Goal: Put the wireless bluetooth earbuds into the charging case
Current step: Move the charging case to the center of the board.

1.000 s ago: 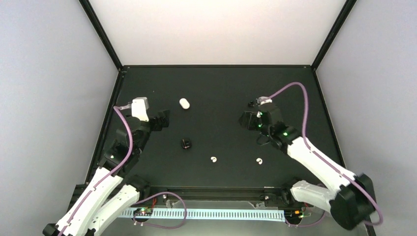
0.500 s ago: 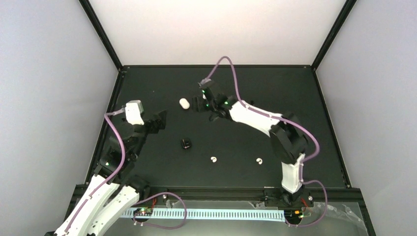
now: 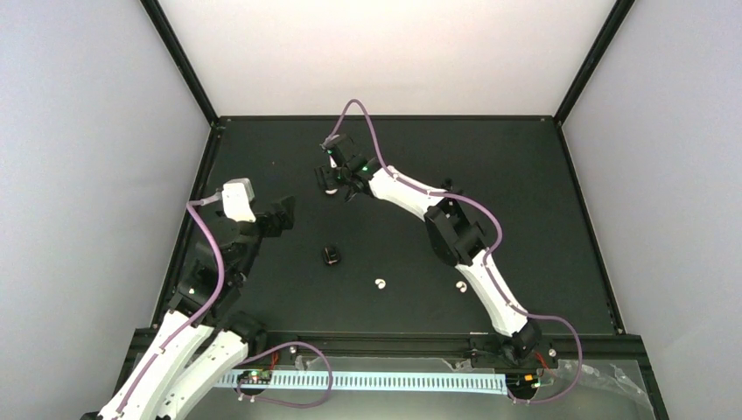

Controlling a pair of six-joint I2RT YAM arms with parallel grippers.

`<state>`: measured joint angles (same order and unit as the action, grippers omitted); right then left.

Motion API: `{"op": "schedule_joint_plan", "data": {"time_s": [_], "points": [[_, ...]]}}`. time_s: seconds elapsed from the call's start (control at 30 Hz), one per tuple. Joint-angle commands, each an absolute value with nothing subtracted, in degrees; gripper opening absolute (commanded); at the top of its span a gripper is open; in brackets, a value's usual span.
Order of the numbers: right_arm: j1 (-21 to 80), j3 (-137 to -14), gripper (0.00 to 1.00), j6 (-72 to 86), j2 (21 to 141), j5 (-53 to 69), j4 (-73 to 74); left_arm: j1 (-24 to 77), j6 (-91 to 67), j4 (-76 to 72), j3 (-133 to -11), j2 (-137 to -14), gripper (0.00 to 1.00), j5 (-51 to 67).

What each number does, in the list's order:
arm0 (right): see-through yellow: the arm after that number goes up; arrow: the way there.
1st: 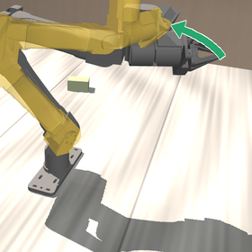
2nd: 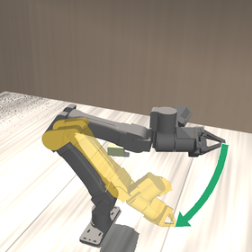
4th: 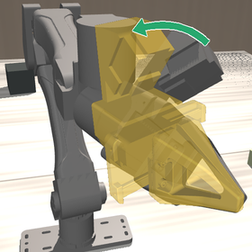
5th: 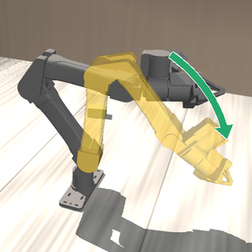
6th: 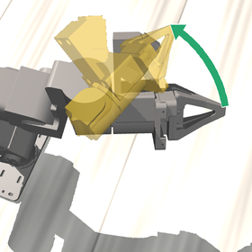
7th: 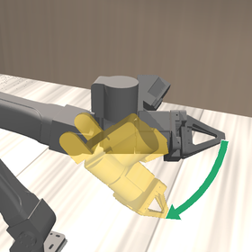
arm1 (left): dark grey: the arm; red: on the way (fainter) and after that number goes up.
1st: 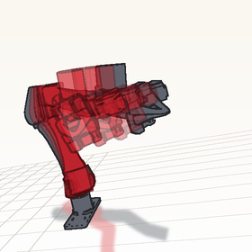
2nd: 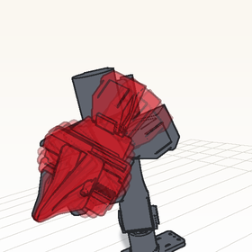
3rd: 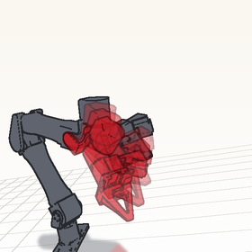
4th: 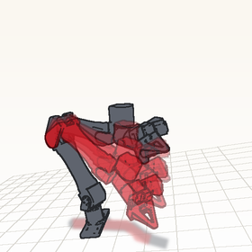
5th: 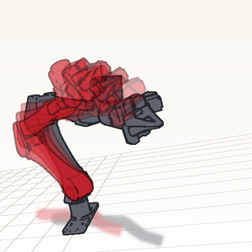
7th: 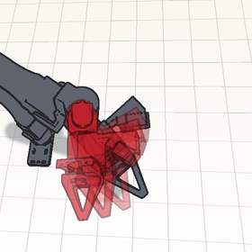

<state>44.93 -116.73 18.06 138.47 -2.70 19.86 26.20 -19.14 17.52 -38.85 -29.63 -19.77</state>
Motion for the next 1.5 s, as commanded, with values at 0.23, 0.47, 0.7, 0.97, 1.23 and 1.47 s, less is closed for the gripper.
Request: {"op": "schedule_joint_plan", "data": {"time_s": [0.23,0.47,0.7,0.97,1.23,1.47], "points": [[45.1,-131.7,0.80,17.7,147.9,-3.7,27.4,25.2,-19.2,17.4,-38.6,-30.2,0.99,-20.8],[45.1,-134.7,0.74,18.9,150.5,-2.7,29.5,25.0,-19.5,17.3,-38.5,-30.0,0.99,-20.3],[45.1,-135.4,0.66,19.0,151.4,-2.8,30.9,25.0,-19.6,17.2,-38.4,-29.5,0.99,-20.0],[45.6,-135.8,0.61,18.2,152.2,-1.5,30.7,25.0,-19.6,17.1,-38.3,-29.4,0.99,-20.0],[45.8,-137.0,0.51,18.1,153.4,-1.4,31.4,25.0,-19.5,17.1,-38.2,-29.4,0.99,-19.8],[45.8,-134.8,0.39,18.1,151.1,-3.3,31.6,25.0,-19.5,17.1,-38.2,-29.4,0.99,-19.9]]}}
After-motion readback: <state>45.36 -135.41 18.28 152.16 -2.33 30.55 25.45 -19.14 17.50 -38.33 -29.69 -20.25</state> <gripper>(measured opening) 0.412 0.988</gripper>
